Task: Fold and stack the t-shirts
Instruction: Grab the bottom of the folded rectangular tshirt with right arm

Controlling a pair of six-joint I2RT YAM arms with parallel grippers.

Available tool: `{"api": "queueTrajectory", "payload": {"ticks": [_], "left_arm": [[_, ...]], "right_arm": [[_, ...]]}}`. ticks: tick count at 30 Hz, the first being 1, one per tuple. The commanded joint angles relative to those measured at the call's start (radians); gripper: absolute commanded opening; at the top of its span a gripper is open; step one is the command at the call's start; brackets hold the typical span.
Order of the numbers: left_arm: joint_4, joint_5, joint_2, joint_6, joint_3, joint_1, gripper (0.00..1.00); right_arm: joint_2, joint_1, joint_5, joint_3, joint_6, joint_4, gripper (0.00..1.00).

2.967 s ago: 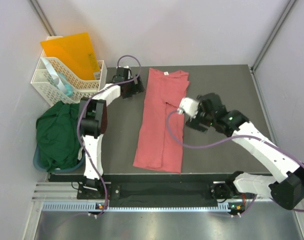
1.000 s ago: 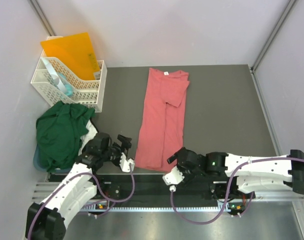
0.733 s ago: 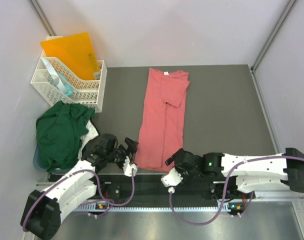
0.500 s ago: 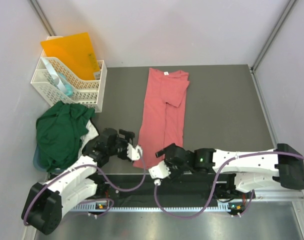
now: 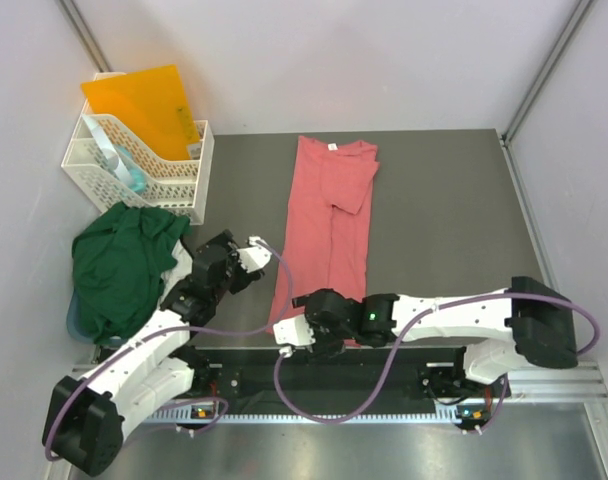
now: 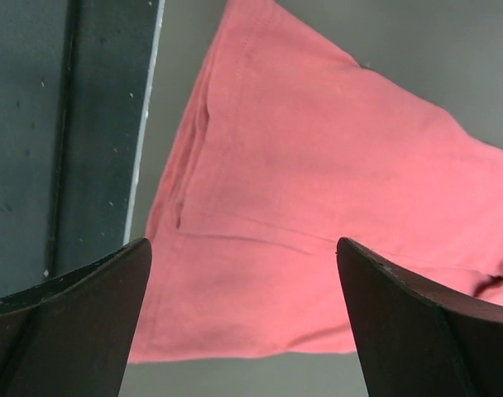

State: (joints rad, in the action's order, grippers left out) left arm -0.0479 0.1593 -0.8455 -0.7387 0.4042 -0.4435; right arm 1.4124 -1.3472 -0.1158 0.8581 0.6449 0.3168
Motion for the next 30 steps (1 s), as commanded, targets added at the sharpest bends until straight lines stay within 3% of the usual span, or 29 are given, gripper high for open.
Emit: {"api": "queueTrajectory", "payload": {"ticks": [1,8,18,30], "left_arm": [[-0.013,0.14,-0.003,0.134,0.061,0.025,0.94],[-0.102,0.148,-0.072,0.272,0.143,0.1,0.94],[-0.141,0.06,-0.161,0.375,0.249,0.293,0.93],[-0.176,-0.035,-0.196,0.452,0.312,0.356,0.93]], "right_arm": [[0.069,-0.018,0.041,0.082,-0.057,-0.05,0.93],[0.137,-0.02,0.053,0.072,-0.083,-0.094,0.93],[0.192,-0.018,0.054,0.033,-0.076,-0.136,0.92],[0.227,-0.004,0.044,0.006,-0.079,-0.15,0.86]]}}
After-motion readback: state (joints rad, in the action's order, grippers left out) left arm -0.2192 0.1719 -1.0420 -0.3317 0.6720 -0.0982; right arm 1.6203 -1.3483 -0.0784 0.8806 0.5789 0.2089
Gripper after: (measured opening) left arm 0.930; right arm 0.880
